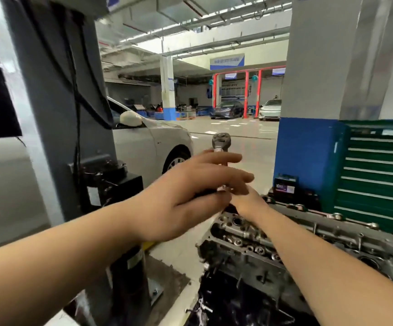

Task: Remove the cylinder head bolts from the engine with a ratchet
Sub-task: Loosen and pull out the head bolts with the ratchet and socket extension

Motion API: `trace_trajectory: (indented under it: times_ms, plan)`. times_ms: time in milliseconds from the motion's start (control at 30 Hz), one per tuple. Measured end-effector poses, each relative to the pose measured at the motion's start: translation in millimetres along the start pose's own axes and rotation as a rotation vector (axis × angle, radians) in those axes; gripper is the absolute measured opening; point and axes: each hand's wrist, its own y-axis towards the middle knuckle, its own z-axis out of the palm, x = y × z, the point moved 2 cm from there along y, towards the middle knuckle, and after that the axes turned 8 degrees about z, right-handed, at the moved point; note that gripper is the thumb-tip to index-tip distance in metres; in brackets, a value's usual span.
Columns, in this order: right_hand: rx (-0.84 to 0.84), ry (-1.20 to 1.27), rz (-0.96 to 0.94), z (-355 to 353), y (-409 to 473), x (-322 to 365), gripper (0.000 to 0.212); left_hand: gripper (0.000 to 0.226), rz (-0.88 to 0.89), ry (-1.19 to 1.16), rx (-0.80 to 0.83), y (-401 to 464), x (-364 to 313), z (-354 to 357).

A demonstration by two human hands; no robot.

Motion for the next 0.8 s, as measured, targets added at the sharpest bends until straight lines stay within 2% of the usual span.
trace_trajectory:
  times_ms: [67, 167, 233, 300, 400, 500, 600, 667, 733, 800]
  plan:
    - [-0.067, 0.078, 0.062, -1, 1, 0, 0.02, 0.043, -0.157, -0.068, -0.09, -37, 23, -20]
    - [-0.08, 0.093, 0.06, 0, 5, 0, 0.023, 0.054, -0.502, -0.243, -0.378, -84, 70, -46]
    - [-0.077, 0.102, 0.056, 2, 5, 0, 0.021, 0.058, -0.703, -0.279, -0.538, -96, 105, -56]
    - [-0.079, 0.118, 0.047, 0, 1, 0, 0.017, 0.056, -0.883, -0.341, -0.644, -90, 137, -59]
    - [-0.067, 0.165, 0.06, -3, -2, -1, 0.011, 0.03, -1.119, -0.398, -0.743, -55, 172, -57]
    - [-0.105, 0.184, 0.056, -7, -4, -5, 0.011, 0.033, -1.284, -0.496, -0.845, -3, 198, -57]
    - [-0.126, 0.191, 0.036, -8, -3, -9, 0.016, 0.029, -1.399, -0.588, -0.861, 57, 218, -58]
    - [-0.144, 0.183, 0.026, -9, 0, -12, 0.017, 0.021, -1.442, -0.598, -0.805, 98, 231, -50]
    - [-0.144, 0.184, 0.021, -9, 3, -15, 0.018, 0.018, -1.45, -0.534, -0.632, 134, 246, -32]
    - [-0.129, 0.187, 0.017, -8, 6, -17, 0.017, 0.016, -1.405, -0.364, -0.368, 166, 258, -14]
